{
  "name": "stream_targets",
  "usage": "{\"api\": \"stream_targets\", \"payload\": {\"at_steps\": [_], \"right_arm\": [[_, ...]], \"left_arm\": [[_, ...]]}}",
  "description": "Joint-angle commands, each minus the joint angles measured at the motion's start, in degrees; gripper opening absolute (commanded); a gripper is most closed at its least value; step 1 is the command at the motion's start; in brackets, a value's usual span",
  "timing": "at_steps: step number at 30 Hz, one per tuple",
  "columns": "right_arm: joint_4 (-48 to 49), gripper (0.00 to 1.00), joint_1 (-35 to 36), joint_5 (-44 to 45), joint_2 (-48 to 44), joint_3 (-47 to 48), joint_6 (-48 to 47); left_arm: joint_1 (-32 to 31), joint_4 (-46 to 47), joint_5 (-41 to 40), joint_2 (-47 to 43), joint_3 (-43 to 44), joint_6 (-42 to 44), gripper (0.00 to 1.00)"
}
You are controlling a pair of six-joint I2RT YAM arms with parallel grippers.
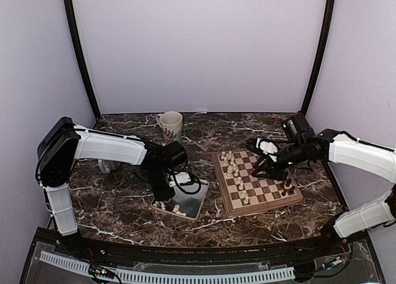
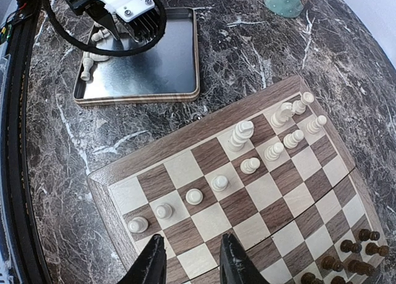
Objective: Set up the chess pieces on the board
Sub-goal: Pick up the chess pile from the storage box.
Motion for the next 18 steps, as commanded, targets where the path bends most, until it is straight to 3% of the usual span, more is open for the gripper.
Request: {"api": "stream_targets", "payload": {"at_steps": [1,8,12,18], "right_arm": [[0.36,0.31,-0.29,-1.19,0.72,-0.24,-0.05],[0.18,0.31,-0.37,-1.55,1.13,-0.12,-0.04],[-0.03,0.31,-0.31,-1.58,1.35,-0.1,-0.04],[-0.51,0.31,-0.29,-2.3,1.81,0.58,0.21]], "left_arm": [[-0.28,-3.11,-3.37,0.98,-0.51,-3.52,0.27],[-0.19,-4.93,-8.8,2.85,-0.25,-7.07,0.26],[-0.19,-6.98,-11.13,4.77,0.59,-9.62,0.2],[-0.19,-6.01,-7.4,4.18,1.79,-9.78,0.09]]}}
